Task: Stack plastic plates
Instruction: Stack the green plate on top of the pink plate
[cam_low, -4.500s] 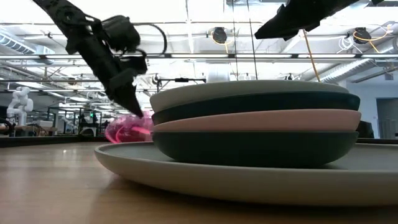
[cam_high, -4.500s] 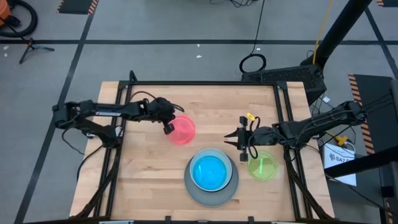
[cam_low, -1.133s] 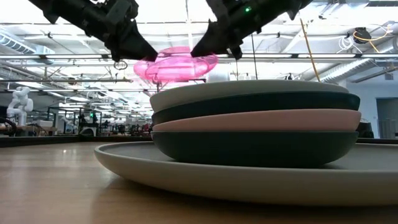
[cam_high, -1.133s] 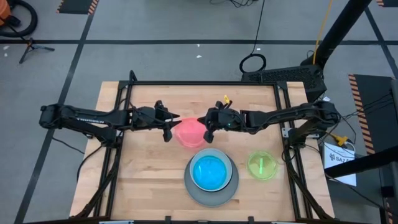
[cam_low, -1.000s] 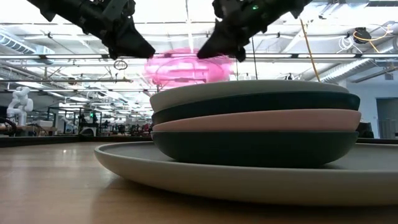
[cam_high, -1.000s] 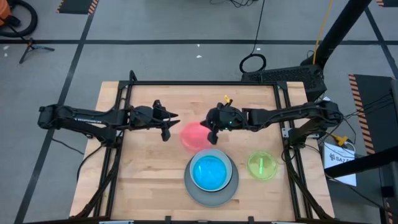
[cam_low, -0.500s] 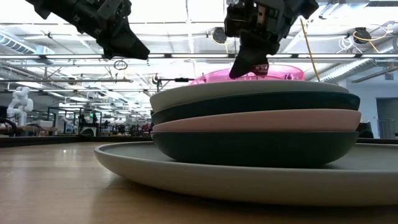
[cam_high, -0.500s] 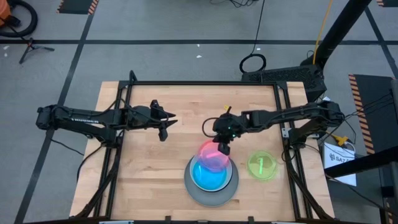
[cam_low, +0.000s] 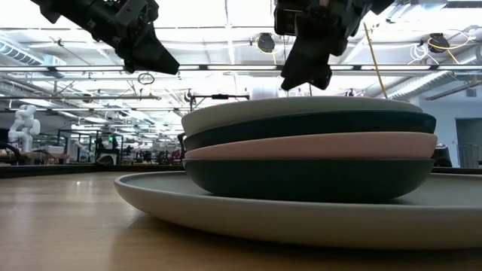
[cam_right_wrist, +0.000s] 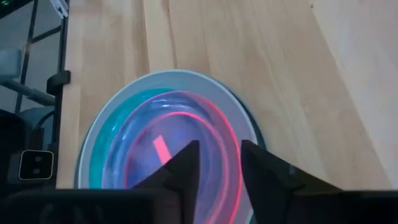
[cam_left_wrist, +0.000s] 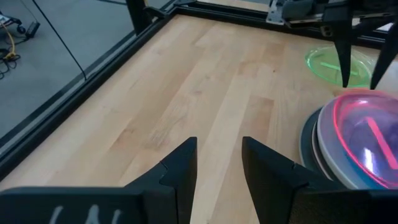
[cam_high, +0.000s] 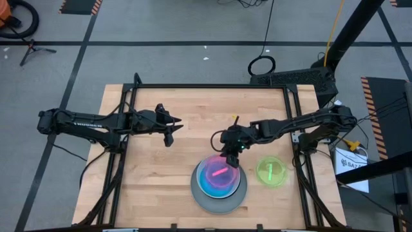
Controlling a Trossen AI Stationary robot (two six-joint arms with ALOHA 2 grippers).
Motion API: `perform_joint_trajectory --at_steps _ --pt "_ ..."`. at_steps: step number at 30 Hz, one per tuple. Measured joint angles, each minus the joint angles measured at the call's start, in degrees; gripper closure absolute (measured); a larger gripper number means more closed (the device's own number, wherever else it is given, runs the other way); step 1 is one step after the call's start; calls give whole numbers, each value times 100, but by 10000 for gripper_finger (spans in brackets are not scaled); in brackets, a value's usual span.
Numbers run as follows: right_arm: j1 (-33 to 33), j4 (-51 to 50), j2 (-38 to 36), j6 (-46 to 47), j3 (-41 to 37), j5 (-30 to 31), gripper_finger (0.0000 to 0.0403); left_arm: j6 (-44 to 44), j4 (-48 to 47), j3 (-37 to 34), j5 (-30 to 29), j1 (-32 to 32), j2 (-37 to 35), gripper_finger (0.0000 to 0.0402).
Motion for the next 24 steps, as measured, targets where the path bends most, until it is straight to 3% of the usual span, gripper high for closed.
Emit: perform_joint_trajectory --at_steps 5,10,20,24 --pt "29 -48 0 337 0 -2 261 -2 -9 0 11 0 0 270" --pt "25 -677 0 1051 3 -3 256 -24 -56 0 11 0 2 270" --pt "414 -4073 -2 3580 4 60 275 -24 -159 0 11 0 2 270" --pt "724 -4656 -4 4102 4 292 276 -24 -178 0 13 0 2 270"
